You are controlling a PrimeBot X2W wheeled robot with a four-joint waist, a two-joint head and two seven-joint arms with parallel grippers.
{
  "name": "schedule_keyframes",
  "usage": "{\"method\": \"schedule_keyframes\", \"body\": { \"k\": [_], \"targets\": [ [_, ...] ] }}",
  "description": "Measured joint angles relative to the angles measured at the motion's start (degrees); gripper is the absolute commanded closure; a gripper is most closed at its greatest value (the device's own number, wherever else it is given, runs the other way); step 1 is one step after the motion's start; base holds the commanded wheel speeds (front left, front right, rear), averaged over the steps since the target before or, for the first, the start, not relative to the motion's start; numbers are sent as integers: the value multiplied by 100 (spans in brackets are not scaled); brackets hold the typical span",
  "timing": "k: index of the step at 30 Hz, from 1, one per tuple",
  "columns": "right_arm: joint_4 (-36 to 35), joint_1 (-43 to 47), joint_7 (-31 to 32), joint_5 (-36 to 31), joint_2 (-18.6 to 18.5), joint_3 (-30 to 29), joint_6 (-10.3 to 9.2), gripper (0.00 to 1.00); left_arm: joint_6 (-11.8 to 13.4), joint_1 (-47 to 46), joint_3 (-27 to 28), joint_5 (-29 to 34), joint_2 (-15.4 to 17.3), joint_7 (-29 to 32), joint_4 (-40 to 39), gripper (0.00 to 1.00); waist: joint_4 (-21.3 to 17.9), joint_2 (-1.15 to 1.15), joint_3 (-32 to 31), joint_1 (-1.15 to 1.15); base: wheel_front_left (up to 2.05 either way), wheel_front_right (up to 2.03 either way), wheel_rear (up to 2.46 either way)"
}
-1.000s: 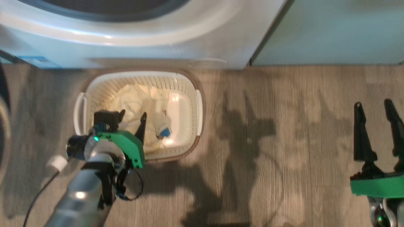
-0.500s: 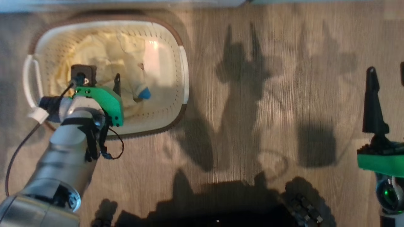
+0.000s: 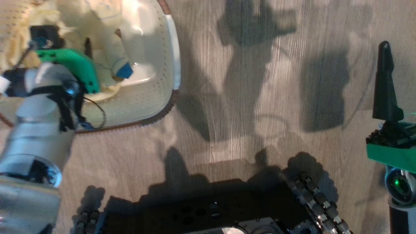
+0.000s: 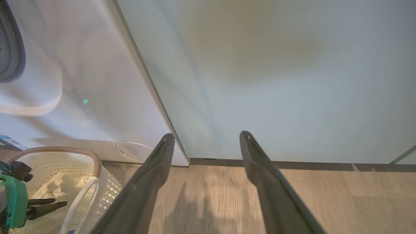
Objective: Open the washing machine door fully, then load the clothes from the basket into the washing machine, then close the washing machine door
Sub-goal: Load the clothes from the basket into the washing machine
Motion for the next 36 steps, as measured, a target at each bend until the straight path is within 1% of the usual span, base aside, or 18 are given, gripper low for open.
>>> {"method": "schedule_keyframes", "body": {
  "k": [3,6,13,14,15,17,18,23,26,32,36],
  "targets": [
    [-67,-42,0,136,0,59,0,0,4,-101,9,2,232,115,51,0,-117,0,207,0,0,0,0],
    [-96,-93,0,249,0,145,0,0,23,-160,19,0,379,181,68,0,-255,0,381,0,0,0,0],
    [-285,-93,0,364,0,204,0,0,38,-230,64,-132,471,276,66,0,-441,1,572,-2,0,0,0],
    [-315,-92,0,368,0,211,0,0,40,-236,64,-149,470,279,65,12,-441,1,586,-2,0,0,0],
    [-346,-92,0,369,0,215,0,0,41,-244,58,-149,477,279,60,33,-441,1,599,-2,0,0,0],
    [-396,-92,0,369,0,236,0,0,36,-249,60,-160,520,281,60,81,-445,1,614,-2,0,0,0],
    [-420,-92,0,396,0,281,0,0,-18,-250,62,-175,567,308,46,100,-465,1,625,-2,0,0,0],
    [-420,-85,0,413,0,324,0,0,-21,-249,38,-189,591,337,45,100,-500,1,625,-2,0,0,0],
    [-420,-86,0,471,0,333,0,0,-21,-246,-80,-176,638,319,58,100,-534,1,615,-2,0,0,0],
    [-413,-90,0,498,0,323,0,0,-19,-242,-289,-30,651,57,68,100,-520,0,574,0,0,0,0],
    [-403,-100,0,510,0,321,0,0,-19,-240,-348,31,549,-135,-71,100,-459,0,542,1,0,0,0]
  ]
}}
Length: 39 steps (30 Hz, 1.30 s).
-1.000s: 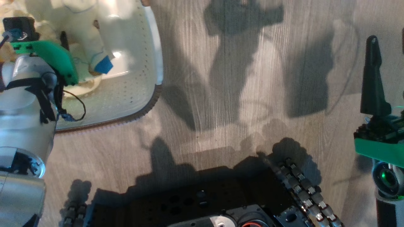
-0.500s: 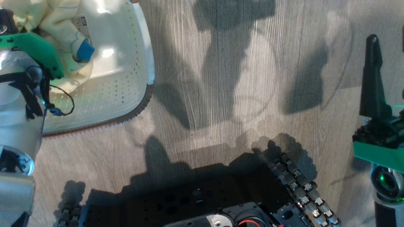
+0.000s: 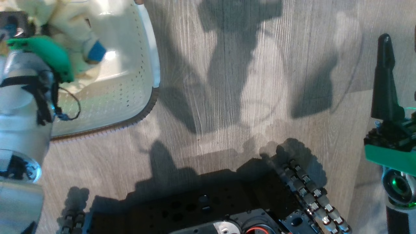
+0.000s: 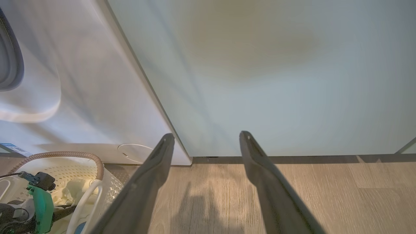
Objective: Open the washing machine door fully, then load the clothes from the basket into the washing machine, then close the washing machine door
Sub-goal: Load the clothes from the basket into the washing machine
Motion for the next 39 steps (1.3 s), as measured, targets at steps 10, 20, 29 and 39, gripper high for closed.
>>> {"method": "schedule_keyframes", "body": {
  "k": [10,20,29,39],
  "targets": [
    [88,-12,0,-60,0,-165,0,0,133,544,-156,210,-166,-108,-1188,100,167,0,-316,0,0,0,0],
    [209,50,0,-342,0,-420,0,0,450,1670,-113,343,-167,-123,-2997,100,413,0,-892,-1,0,0,0],
    [375,488,0,-678,-1,-690,0,0,680,2670,74,335,-219,-148,-4376,100,762,0,-1747,-2,0,0,0],
    [613,951,0,-894,-1,-716,0,0,943,3728,258,335,-222,-148,-5388,100,1066,0,-2909,-2,0,0,0]
  ]
}}
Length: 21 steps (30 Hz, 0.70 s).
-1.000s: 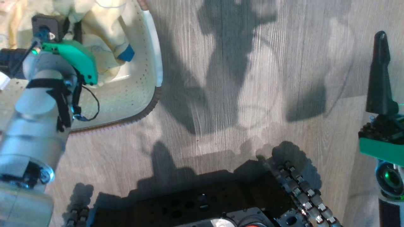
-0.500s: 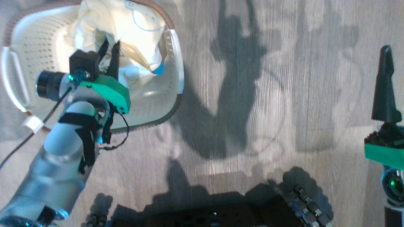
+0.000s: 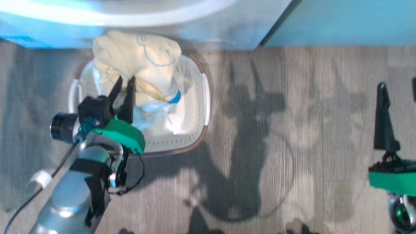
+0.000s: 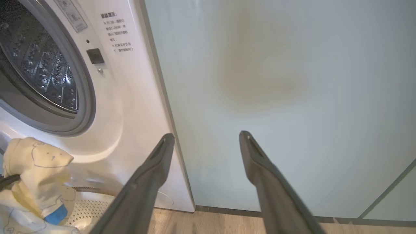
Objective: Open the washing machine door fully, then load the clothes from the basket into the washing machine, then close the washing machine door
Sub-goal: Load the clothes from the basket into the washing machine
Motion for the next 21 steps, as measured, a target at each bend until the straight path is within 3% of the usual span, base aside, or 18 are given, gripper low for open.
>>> {"method": "schedule_keyframes", "body": {
  "k": [12,21],
  "targets": [
    [305,721,1,-170,2,-12,0,0,248,1215,193,-79,86,0,-1096,100,224,0,-1315,0,0,0,0],
    [513,1247,1,-283,3,47,0,0,434,2188,338,-207,278,60,-1480,100,370,0,-2334,0,0,0,0]
  ]
}}
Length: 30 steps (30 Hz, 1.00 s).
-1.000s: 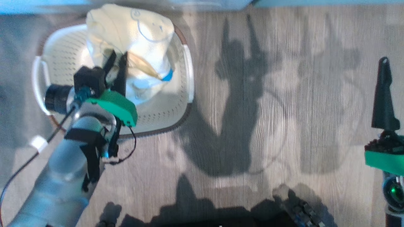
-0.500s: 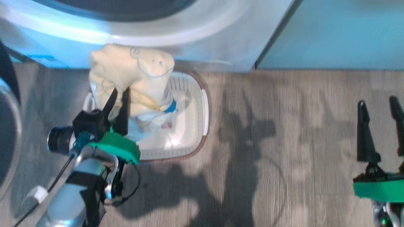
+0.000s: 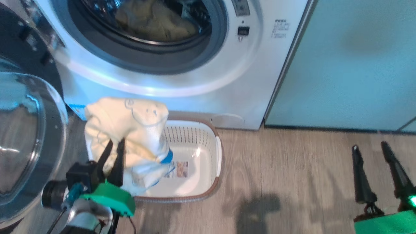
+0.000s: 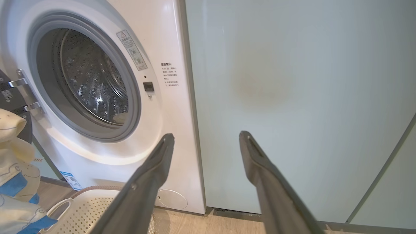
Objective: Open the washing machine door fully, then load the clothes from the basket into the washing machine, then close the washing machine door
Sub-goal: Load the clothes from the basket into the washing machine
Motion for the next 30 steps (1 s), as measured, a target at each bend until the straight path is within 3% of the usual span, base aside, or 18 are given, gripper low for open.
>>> {"method": "schedule_keyframes", "body": {
  "k": [14,30],
  "targets": [
    [123,473,0,-41,1,186,0,0,219,940,30,-101,129,156,-445,100,78,0,-942,0,0,0,0],
    [155,546,0,-40,1,219,0,0,311,1105,43,-153,201,252,-601,100,-94,0,-958,1,0,0,0]
  ]
}}
